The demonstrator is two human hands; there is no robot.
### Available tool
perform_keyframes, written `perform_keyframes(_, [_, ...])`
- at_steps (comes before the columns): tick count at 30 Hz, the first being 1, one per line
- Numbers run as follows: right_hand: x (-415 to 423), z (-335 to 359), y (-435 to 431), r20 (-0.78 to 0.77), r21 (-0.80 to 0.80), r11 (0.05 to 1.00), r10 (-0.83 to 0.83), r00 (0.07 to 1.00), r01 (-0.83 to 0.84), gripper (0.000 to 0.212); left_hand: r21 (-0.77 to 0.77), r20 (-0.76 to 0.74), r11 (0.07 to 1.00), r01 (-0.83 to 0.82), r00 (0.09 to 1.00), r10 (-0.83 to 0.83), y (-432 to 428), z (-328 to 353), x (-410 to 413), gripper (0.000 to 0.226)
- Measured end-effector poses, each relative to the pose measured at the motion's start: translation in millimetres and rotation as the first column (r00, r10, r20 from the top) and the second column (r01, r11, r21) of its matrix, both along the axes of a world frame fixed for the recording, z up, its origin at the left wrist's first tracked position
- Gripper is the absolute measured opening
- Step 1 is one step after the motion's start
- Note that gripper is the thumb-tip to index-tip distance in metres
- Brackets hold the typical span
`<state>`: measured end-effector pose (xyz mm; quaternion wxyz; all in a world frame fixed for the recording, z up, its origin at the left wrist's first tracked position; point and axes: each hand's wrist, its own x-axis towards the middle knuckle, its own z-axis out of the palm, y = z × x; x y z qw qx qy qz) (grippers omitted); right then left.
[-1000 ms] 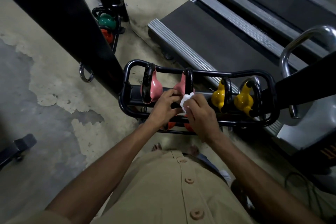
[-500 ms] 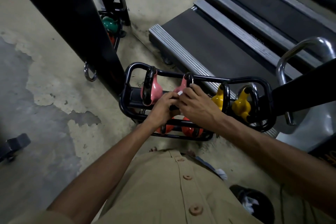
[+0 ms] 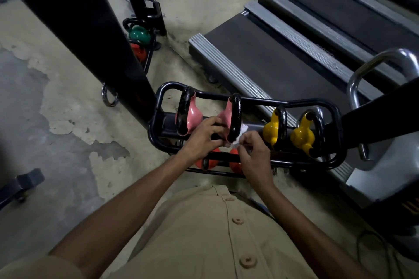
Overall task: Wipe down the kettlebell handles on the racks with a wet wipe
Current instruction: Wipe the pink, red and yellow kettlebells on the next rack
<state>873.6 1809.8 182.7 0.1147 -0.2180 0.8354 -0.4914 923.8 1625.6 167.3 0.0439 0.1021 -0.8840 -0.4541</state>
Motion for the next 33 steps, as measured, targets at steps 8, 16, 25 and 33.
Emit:
perform_keyframes(8, [-47.0,25.1,-27.2,0.612,-0.249,0.951,0.007,0.791,0.184,0.031,-0.035,0.087,0.997,0.061,0.994,-0.058,-3.7,9.0,-3.4,0.033])
perform_keyframes(16, [-92.1,23.6,-68.4,0.807,-0.245,0.843,-0.095,0.582,0.478,0.015,0.032,-0.016,0.987,-0.157,0.987,0.158,4.8,38.9,3.5,0.082])
perform_keyframes(25, [-139.3,56.7,-109.2,0.009,0.495,0.798,0.39,0.921,-0.343,0.017,-0.227,-0.038,0.974,-0.013,0.999,0.005,18.2,50.6,-4.5,0.079])
perform_keyframes(33, [-124.2,69.9,-71.2,-0.256,0.452,0.743,0.638,0.726,-0.494,0.016,-0.147,-0.054,0.968,-0.206,0.978,0.2,22.8,28.2,7.6,0.059])
